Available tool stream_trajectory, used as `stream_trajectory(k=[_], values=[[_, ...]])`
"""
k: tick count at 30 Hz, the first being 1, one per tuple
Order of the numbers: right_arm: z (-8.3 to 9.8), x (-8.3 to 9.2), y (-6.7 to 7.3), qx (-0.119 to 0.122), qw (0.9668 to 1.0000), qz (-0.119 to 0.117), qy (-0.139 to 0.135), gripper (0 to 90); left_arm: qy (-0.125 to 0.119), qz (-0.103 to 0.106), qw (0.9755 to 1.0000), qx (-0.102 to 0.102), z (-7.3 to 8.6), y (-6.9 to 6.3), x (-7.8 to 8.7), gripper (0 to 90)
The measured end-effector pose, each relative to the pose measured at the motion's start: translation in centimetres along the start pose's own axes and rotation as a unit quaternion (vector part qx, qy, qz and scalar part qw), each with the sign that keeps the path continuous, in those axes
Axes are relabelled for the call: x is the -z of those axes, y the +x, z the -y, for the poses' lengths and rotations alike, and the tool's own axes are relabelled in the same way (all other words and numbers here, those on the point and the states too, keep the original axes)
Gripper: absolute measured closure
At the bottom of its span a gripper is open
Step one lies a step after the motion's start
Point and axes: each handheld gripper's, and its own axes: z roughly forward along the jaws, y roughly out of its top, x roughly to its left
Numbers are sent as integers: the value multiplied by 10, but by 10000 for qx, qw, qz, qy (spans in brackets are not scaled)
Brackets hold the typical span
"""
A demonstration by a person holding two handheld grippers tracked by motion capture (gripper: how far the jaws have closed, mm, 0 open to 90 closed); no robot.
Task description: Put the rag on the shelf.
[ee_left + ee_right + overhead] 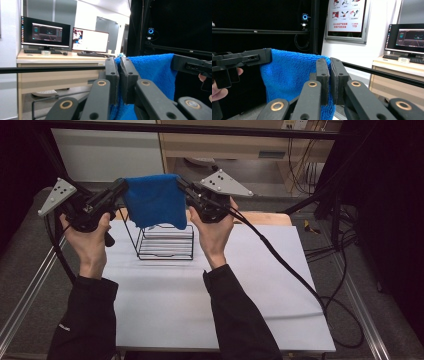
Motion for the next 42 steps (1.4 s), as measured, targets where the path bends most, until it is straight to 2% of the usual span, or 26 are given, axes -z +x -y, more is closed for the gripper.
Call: stream_trajectory(k=[7,14,18,23,31,39,42], values=[[-8,-11,-3,22,10000,41,-25,864,-67,-29,10000,8,-9,7,-6,855],[-19,-20,-4,-1,9999,43,-121,864,-94,-123,9998,-160,-25,11,-13,855],[-22,-27,-7,-18,9999,66,-125,864,-80,-153,9997,-180,-29,16,-18,855],[-27,-36,-12,-44,9999,41,-110,864,-70,-198,9995,-241,-32,22,-26,855],[-32,-49,-22,8,9999,143,-75,864,-35,-265,9992,-288,-36,29,-42,855],[-30,-60,-33,-16,9998,190,-1,864,9,-338,9986,-398,-34,37,-57,855],[-28,-66,-35,71,9997,206,52,864,20,-406,9984,-394,-32,42,-61,855]])
